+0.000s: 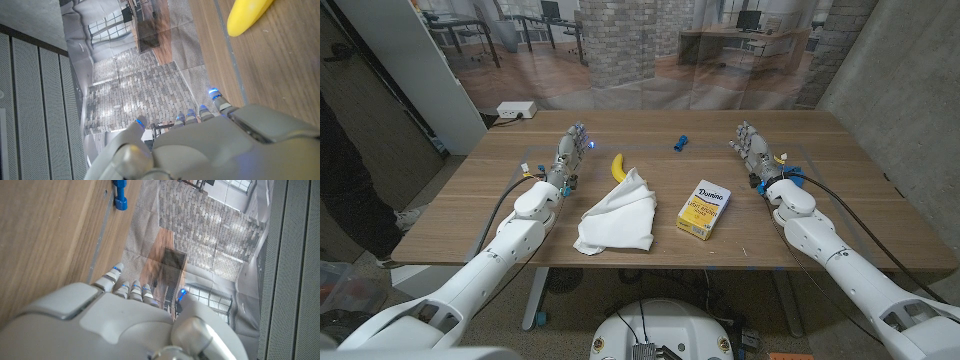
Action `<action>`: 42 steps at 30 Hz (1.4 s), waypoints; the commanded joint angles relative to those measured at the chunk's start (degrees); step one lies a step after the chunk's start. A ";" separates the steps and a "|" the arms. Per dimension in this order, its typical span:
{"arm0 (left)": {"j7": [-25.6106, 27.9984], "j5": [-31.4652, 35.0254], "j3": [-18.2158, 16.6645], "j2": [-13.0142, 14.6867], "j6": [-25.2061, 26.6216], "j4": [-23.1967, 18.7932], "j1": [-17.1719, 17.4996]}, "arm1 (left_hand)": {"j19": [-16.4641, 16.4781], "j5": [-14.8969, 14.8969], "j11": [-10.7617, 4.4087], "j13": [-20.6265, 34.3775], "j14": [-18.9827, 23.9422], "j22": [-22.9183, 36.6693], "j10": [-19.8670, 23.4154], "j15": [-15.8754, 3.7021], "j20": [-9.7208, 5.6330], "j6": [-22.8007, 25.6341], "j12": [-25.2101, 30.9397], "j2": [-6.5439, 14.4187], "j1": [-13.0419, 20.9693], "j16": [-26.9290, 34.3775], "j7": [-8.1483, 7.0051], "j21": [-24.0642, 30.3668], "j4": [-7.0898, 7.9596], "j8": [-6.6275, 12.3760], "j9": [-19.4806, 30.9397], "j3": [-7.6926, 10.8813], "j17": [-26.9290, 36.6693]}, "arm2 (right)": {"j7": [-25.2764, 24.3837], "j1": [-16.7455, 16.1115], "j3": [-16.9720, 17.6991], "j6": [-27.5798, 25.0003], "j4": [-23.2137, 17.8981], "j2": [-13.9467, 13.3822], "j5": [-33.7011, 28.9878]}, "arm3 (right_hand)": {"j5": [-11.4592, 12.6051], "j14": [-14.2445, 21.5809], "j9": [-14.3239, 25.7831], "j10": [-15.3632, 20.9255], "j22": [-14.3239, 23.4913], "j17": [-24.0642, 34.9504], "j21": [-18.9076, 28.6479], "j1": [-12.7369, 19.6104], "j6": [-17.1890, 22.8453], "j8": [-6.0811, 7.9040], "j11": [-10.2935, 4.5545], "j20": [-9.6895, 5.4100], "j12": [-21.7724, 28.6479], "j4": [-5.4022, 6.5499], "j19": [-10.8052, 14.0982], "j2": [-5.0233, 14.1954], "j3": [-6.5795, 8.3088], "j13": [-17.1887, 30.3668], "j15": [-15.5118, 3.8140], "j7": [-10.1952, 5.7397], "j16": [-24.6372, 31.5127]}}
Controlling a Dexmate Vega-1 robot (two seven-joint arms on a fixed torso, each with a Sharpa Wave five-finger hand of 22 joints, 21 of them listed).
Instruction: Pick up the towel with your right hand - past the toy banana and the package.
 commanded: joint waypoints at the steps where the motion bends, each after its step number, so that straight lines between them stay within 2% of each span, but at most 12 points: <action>1: -1.33 2.54 -3.10 -2.13 1.49 -0.60 1.08 | -10.55 0.38 -0.09 0.15 -12.40 0.15 -10.85 -0.03 0.13 -11.27 0.28 7.16 0.01 0.41 0.09 0.39 -0.08 0.37 0.21 0.41 0.29 | 6.16 -2.26 10.70 -4.35 -1.33 8.41 -9.59 | 0.15 1.02 0.24 1.65 0.33 0.06 0.63 0.32 2.10 1.10 0.80 0.63 0.94 -0.18 1.54 3.54 0.75 0.20 0.47 0.44 0.74; 2: -1.49 2.66 -3.31 -2.27 1.61 -0.64 1.14 | -10.56 0.38 -0.08 0.15 -12.41 0.15 -10.85 -0.04 0.14 -11.26 0.28 7.16 0.01 0.41 0.11 0.38 -0.08 0.37 0.21 0.41 0.29 | 6.60 -2.33 11.35 -4.63 -1.48 8.93 -10.65 | -0.01 2.78 0.38 3.66 0.36 0.13 0.97 0.06 4.01 1.64 1.63 1.08 1.53 -0.10 2.74 3.43 0.84 0.31 1.05 0.54 1.24; 5: -1.70 3.06 -3.87 -2.67 1.94 -0.79 1.35 | -10.51 0.38 -0.08 0.15 -12.38 0.15 -10.80 -0.01 0.16 -11.16 0.30 7.17 0.01 0.42 0.04 0.39 -0.08 0.42 0.21 0.40 0.29 | 8.02 -2.51 13.22 -4.84 -1.71 10.55 -13.12 | -0.06 3.29 0.43 4.21 0.37 0.11 1.14 0.09 4.54 1.73 1.44 1.12 1.63 -0.19 3.41 3.41 1.01 0.34 1.03 0.40 1.27; 7: -1.85 3.31 -4.16 -2.90 2.05 -0.83 1.45 | -10.51 0.39 -0.11 0.15 -12.40 0.15 -10.81 -0.03 0.20 -11.19 0.30 7.17 0.01 0.42 -0.03 0.39 -0.08 0.42 0.22 0.40 0.28 | 8.41 -2.69 14.14 -4.80 -2.14 11.30 -15.15 | -0.19 3.25 0.39 2.80 0.36 -0.16 0.81 1.03 2.64 0.74 0.79 1.72 0.80 -1.26 3.11 2.76 1.46 0.32 1.23 -0.59 0.76; 10: -2.11 3.59 -4.53 -3.15 2.19 -0.94 1.63 | -10.47 0.39 0.14 0.15 -12.39 0.16 -10.77 -0.01 0.23 -11.15 0.32 7.18 0.02 0.43 -0.03 0.39 -0.08 0.43 0.22 0.39 0.28 | 9.15 -3.03 15.31 -4.66 -2.95 12.07 -17.77 | -0.37 2.83 0.35 1.99 0.34 -0.37 0.56 2.18 1.46 0.29 1.67 2.63 0.37 -2.63 2.82 1.82 1.61 0.30 2.14 -0.69 0.29; 14: -2.19 3.90 -4.96 -3.40 2.36 -1.12 1.86 | -10.44 0.40 0.02 0.15 -12.35 0.16 -10.68 0.12 0.29 -11.04 0.36 7.18 0.02 0.45 -0.04 0.38 -0.08 0.48 0.23 0.38 0.28 | 9.58 -3.61 16.59 -4.57 -4.33 12.77 -20.93 | -0.55 2.81 0.30 1.71 0.30 -0.44 0.39 3.19 1.07 0.22 2.44 4.05 0.26 -3.92 2.66 0.85 1.61 0.28 3.23 -0.48 0.16; 18: -2.32 4.08 -5.26 -3.60 2.44 -1.26 2.06 | -10.36 0.41 0.16 0.15 -12.29 0.15 -10.53 0.11 0.35 -10.81 0.42 7.18 0.03 0.47 -0.10 0.38 -0.09 0.57 0.24 0.37 0.28 | 9.69 -4.24 17.54 -4.19 -5.64 13.20 -23.80 | -0.67 3.03 0.28 1.71 0.28 -0.45 0.37 3.85 1.20 0.34 2.93 4.68 0.27 -4.76 2.78 0.23 1.62 0.27 3.70 -0.66 0.19; 20: -2.37 4.21 -5.36 -3.63 2.48 -1.31 2.13 | -10.38 0.42 0.13 0.15 -12.22 0.15 -10.51 0.14 0.42 -10.74 0.43 7.18 0.04 0.50 -0.12 0.36 -0.09 0.59 0.24 0.37 0.28 | 9.82 -4.56 17.90 -4.02 -6.25 13.28 -25.05 | -0.71 3.21 0.28 1.77 0.28 -0.46 0.35 4.18 1.42 0.45 2.97 5.04 0.29 -5.15 2.78 0.00 1.65 0.26 3.90 -0.84 0.23; 23: -2.39 4.31 -5.52 -3.72 2.53 -1.40 2.25 | -10.26 0.42 0.16 0.15 -12.13 0.14 -10.35 0.12 0.50 -10.58 0.48 7.18 0.04 0.53 -0.19 0.39 -0.10 0.65 0.24 0.37 0.27 | 10.01 -4.99 18.33 -3.58 -7.00 13.40 -26.70 | -0.85 3.83 0.26 2.29 0.29 -0.46 0.32 5.21 2.00 0.68 2.91 6.41 0.49 -6.34 2.88 -0.45 1.84 0.25 4.58 -1.13 0.36; 30: -2.47 4.48 -5.72 -3.89 2.59 -1.52 2.39 | -10.12 0.43 0.23 0.15 -12.01 0.13 -10.19 0.13 0.63 -10.06 0.53 7.18 0.08 0.57 -0.43 0.39 -0.13 0.81 0.26 0.37 0.26 | 10.77 -5.82 18.90 -3.24 -9.04 13.16 -29.80 | -1.01 4.81 0.26 3.47 0.32 -0.44 0.35 6.26 3.43 1.12 2.88 6.93 0.85 -7.53 3.09 -0.67 2.06 0.24 5.15 -1.43 0.58; 42: -2.41 4.72 -5.88 -3.85 2.61 -1.78 2.58 | -10.04 0.45 0.54 0.15 -11.90 0.10 -10.01 0.25 0.92 -9.76 0.58 7.14 0.12 0.58 -0.44 0.34 -0.17 0.84 0.28 0.37 0.25 | 11.02 -7.57 19.49 -2.22 -12.92 12.39 -34.00 | -1.15 5.31 0.27 4.21 0.34 -0.43 0.44 7.06 4.08 1.19 3.00 6.68 0.99 -8.40 3.44 -0.60 2.28 0.23 5.09 -1.41 0.60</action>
